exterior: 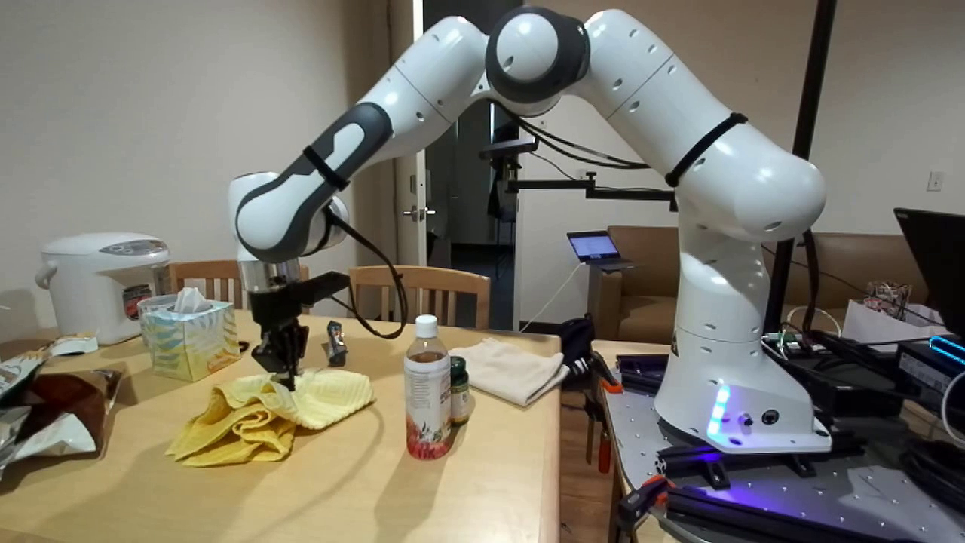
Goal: Use the cloth and wipe the table
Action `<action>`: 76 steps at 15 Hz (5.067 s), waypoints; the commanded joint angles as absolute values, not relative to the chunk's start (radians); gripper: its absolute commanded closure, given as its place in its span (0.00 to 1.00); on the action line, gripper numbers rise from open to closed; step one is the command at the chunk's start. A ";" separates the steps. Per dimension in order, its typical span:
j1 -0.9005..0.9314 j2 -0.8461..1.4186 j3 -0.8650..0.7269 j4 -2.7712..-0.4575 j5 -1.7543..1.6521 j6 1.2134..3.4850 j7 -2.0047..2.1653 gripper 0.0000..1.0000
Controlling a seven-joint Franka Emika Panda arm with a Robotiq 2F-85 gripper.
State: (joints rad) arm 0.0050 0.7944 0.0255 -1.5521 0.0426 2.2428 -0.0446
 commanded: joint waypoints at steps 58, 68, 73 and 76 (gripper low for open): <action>-0.079 0.662 0.043 -1.800 0.238 2.313 -0.069 0.97; -0.025 0.750 0.034 -1.637 0.131 2.247 -0.067 0.97; -0.030 0.826 0.022 -1.472 0.093 2.176 -0.068 0.97; -0.036 0.853 0.010 -1.390 0.082 2.140 -0.066 0.97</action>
